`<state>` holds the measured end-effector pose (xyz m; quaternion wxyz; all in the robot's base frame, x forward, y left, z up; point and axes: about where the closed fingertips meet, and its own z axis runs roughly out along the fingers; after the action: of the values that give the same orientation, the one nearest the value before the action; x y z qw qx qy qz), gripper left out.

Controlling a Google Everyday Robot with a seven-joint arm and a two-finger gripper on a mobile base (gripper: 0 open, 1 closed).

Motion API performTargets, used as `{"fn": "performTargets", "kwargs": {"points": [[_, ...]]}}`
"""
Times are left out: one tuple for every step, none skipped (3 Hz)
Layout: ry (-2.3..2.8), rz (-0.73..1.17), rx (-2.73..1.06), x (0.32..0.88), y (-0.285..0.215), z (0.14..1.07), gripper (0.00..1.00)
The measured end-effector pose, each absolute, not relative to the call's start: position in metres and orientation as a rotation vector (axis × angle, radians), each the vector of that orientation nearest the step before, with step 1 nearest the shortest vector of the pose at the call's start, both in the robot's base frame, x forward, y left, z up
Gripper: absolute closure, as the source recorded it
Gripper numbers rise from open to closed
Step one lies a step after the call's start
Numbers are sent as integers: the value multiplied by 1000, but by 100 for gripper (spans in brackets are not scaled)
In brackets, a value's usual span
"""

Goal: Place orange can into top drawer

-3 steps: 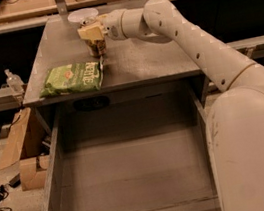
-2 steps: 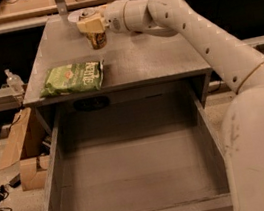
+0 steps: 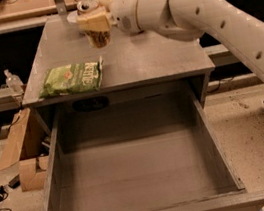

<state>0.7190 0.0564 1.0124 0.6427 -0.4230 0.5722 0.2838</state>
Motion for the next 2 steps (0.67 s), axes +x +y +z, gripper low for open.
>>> {"fn": "performTargets", "kwargs": {"points": [[1274,663,-971,660,53,996,100],[1334,705,-1016,584,36,939,100]]}}
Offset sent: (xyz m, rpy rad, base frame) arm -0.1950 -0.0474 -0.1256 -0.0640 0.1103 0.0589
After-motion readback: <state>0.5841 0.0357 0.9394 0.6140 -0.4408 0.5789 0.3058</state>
